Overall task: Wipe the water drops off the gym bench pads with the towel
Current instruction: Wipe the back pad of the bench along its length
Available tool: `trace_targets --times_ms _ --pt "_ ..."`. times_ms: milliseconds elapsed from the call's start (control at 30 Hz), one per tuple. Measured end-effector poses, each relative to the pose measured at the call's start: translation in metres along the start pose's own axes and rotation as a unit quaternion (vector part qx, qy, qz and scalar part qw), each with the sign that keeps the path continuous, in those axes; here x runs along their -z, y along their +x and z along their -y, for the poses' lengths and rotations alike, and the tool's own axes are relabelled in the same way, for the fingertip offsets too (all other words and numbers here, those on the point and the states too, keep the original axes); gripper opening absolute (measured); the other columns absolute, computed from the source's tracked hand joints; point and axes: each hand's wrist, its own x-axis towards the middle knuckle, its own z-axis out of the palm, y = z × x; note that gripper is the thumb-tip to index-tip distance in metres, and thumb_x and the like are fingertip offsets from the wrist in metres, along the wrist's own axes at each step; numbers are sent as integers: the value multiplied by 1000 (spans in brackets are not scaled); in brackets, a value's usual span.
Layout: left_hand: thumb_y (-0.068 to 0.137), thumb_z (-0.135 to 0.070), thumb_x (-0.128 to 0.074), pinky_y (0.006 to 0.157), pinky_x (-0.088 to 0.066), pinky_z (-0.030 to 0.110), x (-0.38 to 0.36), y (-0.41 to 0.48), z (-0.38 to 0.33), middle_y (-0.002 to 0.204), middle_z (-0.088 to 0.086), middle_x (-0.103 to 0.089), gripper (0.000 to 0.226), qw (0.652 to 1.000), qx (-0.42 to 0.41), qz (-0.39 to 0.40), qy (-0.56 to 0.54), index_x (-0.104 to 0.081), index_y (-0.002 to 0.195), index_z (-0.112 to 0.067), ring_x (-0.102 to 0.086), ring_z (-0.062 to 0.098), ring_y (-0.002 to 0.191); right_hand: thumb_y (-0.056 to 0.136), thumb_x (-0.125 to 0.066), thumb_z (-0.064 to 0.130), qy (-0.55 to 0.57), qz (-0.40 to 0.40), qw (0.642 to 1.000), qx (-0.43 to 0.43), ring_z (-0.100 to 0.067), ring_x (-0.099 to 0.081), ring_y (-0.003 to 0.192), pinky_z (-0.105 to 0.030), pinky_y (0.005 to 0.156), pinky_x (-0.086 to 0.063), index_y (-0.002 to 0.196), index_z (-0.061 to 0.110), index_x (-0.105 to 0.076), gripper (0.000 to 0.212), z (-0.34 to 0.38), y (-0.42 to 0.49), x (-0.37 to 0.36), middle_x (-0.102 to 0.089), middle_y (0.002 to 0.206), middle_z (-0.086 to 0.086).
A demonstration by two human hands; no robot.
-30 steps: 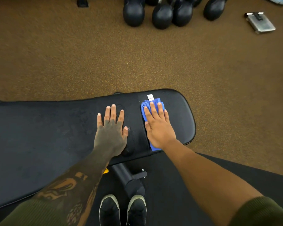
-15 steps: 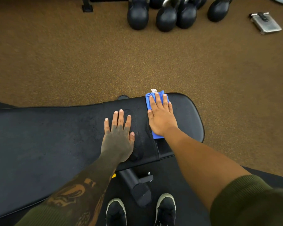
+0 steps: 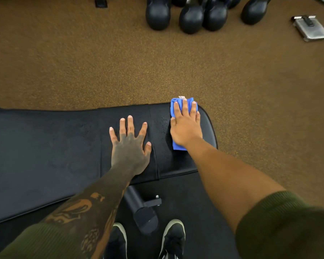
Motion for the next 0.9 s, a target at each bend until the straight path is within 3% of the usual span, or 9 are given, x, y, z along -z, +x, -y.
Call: trace_targets --times_ms 233,533,767,900 --pt "96 -49 -21 117 0 62 1 -2 -15 162 16 8 66 1000 21 -15 -9 2 153 -27 11 35 148 101 -25 32 -3 6 992 123 -27 16 148 -44 121 2 154 20 -7 57 -17 -36 -1 5 163 -2" --pt "98 -46 -21 117 -2 61 -4 2 -19 162 17 7 65 999 32 -11 -25 0 154 -22 9 36 149 102 -24 28 4 -12 999 34 -28 15 148 -43 121 2 154 14 -6 57 -42 -10 6 4 163 -6" --pt "96 -46 -18 118 -2 61 -6 4 -22 162 17 7 66 999 40 -14 -18 -1 154 -20 8 35 149 102 -25 27 7 -4 993 119 -24 13 149 -42 121 1 154 14 -9 56 -40 -41 -2 1 163 -4" --pt "97 -47 -18 117 -4 62 -6 3 -21 162 18 6 65 999 41 -11 -12 -1 154 -19 7 36 149 102 -25 25 40 -14 996 75 -22 11 149 -41 122 -1 154 13 -12 55 -63 -49 -1 -1 163 -3"
